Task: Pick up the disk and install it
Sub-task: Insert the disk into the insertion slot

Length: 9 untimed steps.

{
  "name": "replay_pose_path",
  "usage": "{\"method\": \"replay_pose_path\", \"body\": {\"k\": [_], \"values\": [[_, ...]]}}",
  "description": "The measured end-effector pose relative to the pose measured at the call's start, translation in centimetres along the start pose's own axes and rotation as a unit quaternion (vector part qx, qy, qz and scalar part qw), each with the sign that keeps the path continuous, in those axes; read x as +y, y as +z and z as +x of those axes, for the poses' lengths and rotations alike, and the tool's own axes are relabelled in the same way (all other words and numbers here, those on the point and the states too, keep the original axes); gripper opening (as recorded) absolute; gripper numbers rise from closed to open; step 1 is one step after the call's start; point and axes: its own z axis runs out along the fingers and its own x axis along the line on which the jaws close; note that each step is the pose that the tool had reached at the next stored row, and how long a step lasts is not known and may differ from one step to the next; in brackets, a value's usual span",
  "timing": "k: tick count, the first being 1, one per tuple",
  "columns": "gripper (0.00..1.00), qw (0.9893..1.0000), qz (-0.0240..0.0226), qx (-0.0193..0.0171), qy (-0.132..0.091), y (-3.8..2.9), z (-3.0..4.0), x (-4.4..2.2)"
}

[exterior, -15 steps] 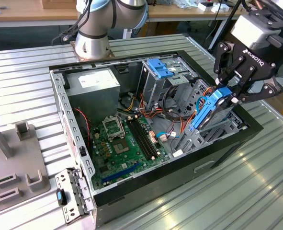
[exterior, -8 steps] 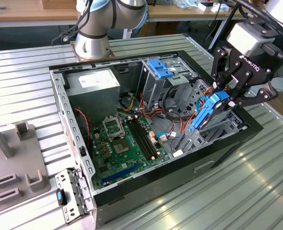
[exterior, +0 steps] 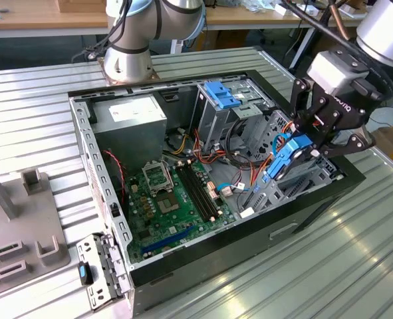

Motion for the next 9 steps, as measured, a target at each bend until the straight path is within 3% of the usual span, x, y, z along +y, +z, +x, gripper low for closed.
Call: {"method": "replay_pose_path", "body": {"k": [2, 5, 7, 9], "values": [[0.36, 1.0, 0.0, 0.0001, 0.0, 0.66, 0.03, -0.01], [0.36, 1.0, 0.0001, -0.0003, 0.0, 0.71, 0.04, -0.01], [0.44, 1.0, 0.0, -0.0001, 0.0, 0.7, 0.04, -0.01], [0.44, 1.0, 0.0, -0.0001, 0.0, 0.7, 0.04, -0.01]]}}
